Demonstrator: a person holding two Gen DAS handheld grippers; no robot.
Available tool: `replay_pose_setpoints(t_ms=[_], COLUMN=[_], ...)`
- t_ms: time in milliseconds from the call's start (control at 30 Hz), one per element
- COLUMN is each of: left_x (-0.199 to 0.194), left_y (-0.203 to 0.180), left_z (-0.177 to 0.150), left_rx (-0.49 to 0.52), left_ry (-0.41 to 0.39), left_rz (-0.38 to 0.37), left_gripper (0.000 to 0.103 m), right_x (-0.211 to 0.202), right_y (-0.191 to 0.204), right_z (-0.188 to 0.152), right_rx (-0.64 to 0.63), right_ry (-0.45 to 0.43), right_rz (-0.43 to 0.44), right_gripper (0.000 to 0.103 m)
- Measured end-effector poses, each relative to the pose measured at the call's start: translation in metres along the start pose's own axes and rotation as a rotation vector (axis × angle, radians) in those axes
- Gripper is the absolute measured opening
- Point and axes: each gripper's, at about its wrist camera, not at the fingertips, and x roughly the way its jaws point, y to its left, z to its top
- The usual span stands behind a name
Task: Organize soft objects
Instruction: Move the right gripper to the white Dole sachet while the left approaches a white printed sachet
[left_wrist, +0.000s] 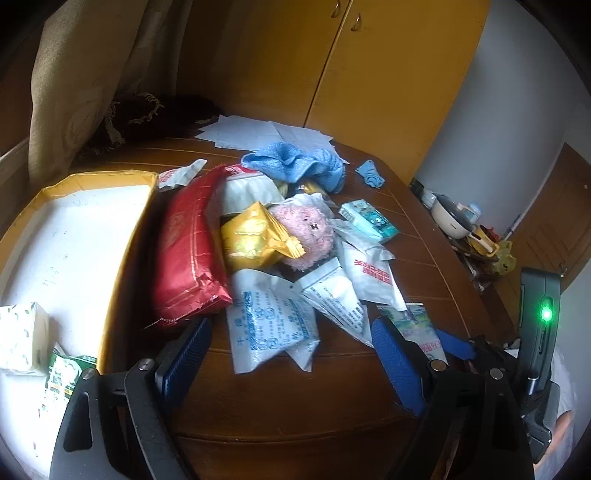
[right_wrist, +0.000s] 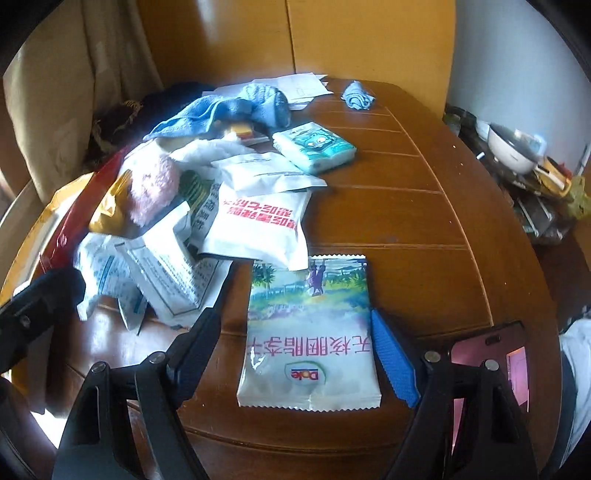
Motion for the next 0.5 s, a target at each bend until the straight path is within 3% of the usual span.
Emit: replay_pose_setpoints(t_ms=[167,500], left_x=[0.012,0.011], left_y=[-0.002,0.001], left_z=[-0.008,-0.006], left_rx=[-0.031,-0.044], left_ry=[0.049,0.041], left_rz=[-0.012,0.035], left_gripper=[0.090,0.090], right_x=[-0.004,-0.008], right_y=[-0.003,-0.006], right_z=[-0.002,-0.005], right_rx=[-0.002,-0.006], right_ry=[-0.014,-0.041], right_rz=[-0.009,0.025], right_gripper=[0.066,0.059])
